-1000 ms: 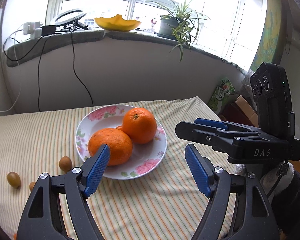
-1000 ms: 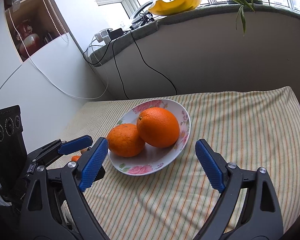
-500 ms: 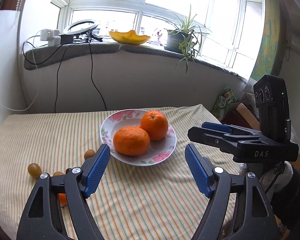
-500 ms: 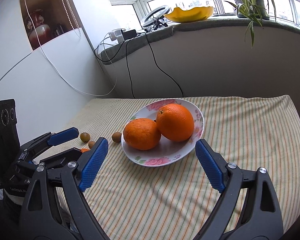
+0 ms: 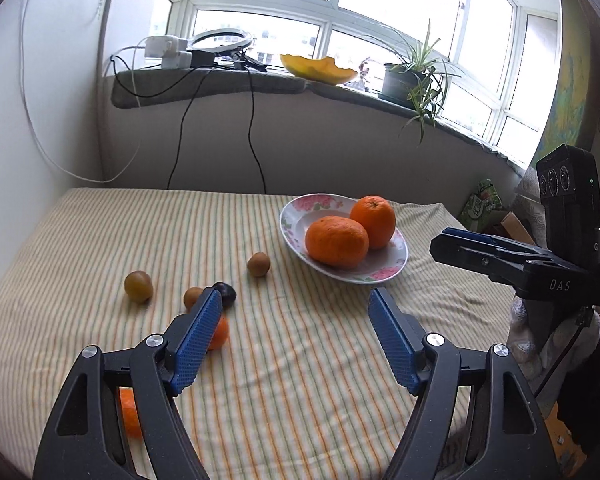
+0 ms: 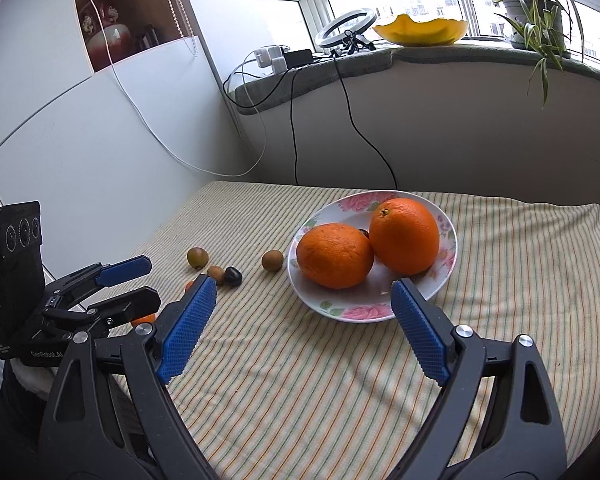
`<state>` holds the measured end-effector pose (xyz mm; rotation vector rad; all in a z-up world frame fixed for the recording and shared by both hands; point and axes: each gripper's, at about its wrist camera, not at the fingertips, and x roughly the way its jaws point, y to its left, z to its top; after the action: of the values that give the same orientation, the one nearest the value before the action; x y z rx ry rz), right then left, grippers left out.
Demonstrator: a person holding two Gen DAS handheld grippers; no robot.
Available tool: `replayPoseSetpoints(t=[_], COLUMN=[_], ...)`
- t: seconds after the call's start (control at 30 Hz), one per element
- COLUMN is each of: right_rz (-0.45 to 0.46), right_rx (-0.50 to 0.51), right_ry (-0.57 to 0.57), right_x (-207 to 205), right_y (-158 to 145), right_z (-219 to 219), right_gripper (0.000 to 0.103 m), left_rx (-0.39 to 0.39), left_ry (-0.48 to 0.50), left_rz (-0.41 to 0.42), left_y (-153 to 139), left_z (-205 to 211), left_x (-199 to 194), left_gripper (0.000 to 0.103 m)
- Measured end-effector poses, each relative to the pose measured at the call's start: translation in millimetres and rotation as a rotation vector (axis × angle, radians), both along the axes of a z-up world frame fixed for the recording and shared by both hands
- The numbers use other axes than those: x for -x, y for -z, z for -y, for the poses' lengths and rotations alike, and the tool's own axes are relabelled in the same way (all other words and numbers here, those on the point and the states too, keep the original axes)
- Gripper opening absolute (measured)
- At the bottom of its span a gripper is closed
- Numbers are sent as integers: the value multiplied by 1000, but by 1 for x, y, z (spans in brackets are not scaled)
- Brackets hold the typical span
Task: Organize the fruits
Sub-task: 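Move the left tool to a tangerine on the bedspread and close on it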
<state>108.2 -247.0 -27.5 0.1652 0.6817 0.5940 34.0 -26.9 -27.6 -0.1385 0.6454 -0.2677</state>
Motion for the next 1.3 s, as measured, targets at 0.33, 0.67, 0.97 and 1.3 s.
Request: replayPoseSetpoints(t=[0.33,0.67,0.97,1.3], right_rz=[7,-56,-132,-193], right_rx=[37,66,107,109], right_ry=[-116,-246,-298,-311], right_x=[9,0,-17,-38], right_y=[3,24,49,65], right_z=[-47,-99,-142,-167], right_gripper=[87,68,65,65], left_rx=[15,14,57,85], left_ry=[-109,-192,-224,-228], left_rz=[-63,-105,-151,-181], left_y=[21,40,57,68], left_z=[-44,-70,-90,-100], left_x=[29,44,43,38], left_gripper=[63,57,54,47])
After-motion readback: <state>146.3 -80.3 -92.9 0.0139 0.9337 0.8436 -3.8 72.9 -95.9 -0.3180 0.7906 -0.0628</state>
